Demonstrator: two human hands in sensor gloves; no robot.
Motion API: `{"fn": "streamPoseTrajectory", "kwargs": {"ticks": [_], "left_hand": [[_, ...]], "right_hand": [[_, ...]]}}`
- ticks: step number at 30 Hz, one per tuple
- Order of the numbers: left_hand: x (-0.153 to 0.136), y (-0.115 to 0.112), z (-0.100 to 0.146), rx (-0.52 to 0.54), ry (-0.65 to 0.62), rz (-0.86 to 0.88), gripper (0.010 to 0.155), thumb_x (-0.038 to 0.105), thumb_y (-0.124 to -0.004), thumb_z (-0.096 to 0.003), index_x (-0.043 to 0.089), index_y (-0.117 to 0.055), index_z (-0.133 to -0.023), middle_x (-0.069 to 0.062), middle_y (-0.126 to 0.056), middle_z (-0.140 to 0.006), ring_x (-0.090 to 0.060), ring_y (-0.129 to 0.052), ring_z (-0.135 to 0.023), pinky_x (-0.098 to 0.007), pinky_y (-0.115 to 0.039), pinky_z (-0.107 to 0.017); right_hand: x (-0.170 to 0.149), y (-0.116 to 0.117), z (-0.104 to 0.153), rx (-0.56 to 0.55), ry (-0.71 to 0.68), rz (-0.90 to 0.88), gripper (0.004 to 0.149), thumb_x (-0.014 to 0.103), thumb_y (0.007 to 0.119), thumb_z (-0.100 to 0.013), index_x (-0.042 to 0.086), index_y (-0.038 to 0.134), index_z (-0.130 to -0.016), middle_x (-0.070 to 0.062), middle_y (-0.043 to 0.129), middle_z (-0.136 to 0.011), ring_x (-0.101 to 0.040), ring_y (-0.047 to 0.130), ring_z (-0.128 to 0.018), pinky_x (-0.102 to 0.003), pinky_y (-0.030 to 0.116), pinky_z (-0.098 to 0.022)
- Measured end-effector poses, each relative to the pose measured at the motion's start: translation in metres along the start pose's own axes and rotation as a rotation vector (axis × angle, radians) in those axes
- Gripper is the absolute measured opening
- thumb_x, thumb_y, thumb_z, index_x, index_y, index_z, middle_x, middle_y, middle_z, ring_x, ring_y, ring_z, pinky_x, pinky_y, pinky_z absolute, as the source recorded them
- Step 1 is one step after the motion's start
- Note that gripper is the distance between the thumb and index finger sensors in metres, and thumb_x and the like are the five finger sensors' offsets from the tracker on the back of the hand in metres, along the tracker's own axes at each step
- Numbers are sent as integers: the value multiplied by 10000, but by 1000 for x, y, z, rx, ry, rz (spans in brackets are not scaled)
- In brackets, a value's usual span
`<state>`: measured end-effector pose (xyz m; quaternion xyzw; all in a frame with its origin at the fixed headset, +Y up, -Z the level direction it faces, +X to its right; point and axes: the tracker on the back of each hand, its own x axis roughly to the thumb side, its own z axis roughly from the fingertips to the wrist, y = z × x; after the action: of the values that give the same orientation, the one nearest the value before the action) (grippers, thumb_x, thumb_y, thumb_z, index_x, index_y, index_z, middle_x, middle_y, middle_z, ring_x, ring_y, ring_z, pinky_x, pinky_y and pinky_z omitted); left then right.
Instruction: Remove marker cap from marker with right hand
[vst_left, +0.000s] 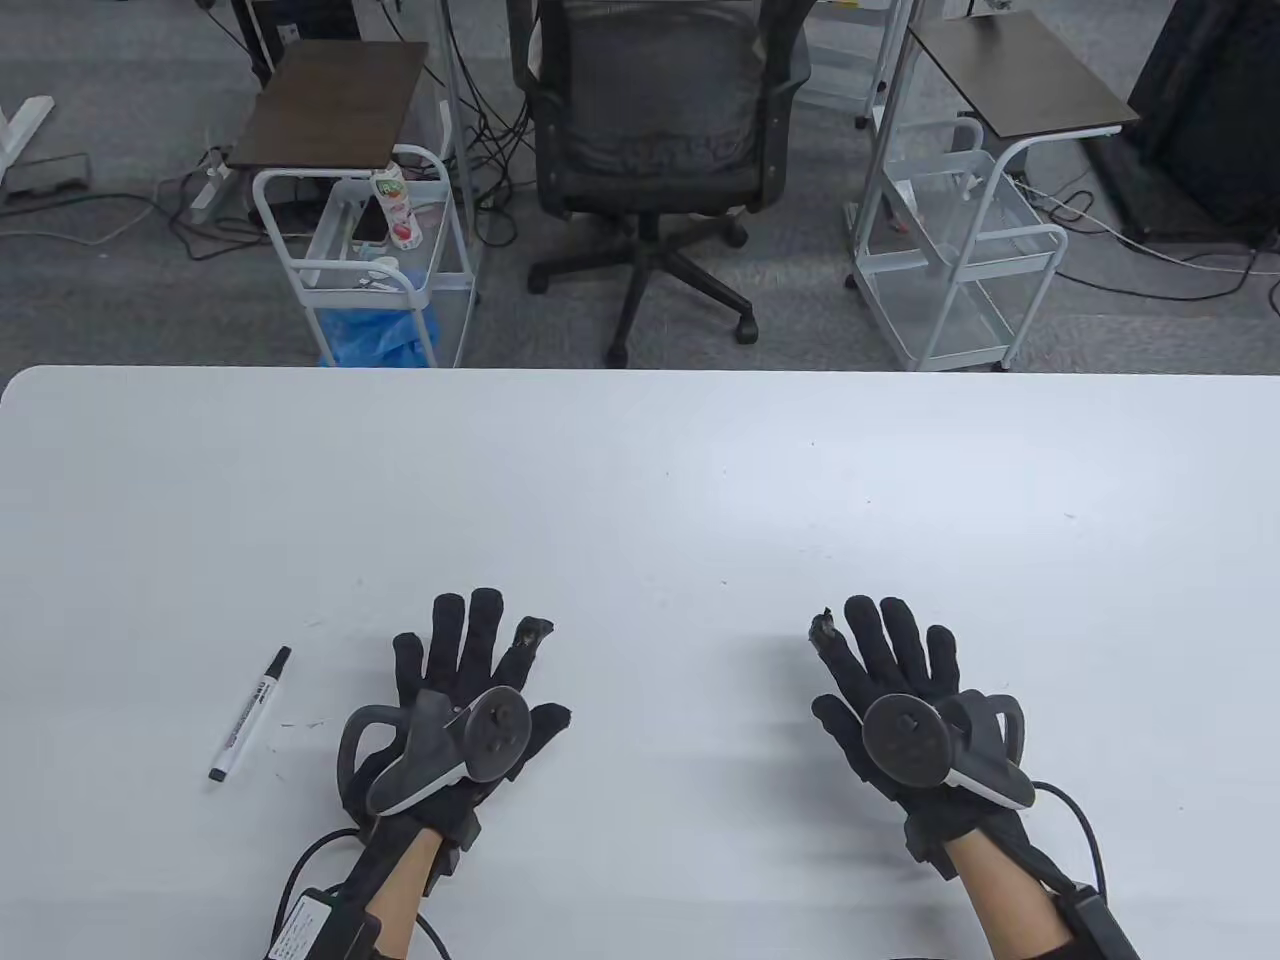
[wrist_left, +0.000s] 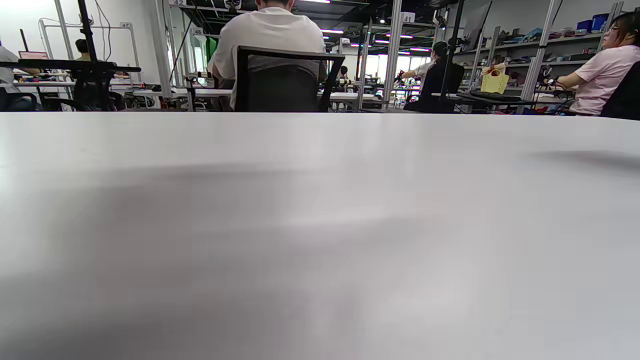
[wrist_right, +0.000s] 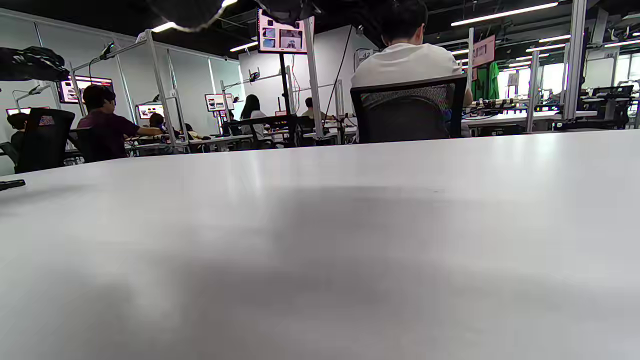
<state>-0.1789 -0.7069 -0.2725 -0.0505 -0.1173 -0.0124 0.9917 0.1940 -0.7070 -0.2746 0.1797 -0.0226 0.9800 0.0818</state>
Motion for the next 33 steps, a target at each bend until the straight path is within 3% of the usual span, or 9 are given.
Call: {"fn": "streamPoseTrajectory", "kwargs": {"ticks": [33], "left_hand": [[1, -7, -2, -31, -23, 10, 880, 750, -401, -459, 367, -182, -1220, -78, 21, -1287, -400, -20, -1173, -674, -165, -849]], "right_hand": [[-4, 1, 0, 23, 11, -24, 700, 480, 519, -601, 208, 302, -1208, -221, 158, -1258, -478, 129, -1093, -678, 127, -725]]}}
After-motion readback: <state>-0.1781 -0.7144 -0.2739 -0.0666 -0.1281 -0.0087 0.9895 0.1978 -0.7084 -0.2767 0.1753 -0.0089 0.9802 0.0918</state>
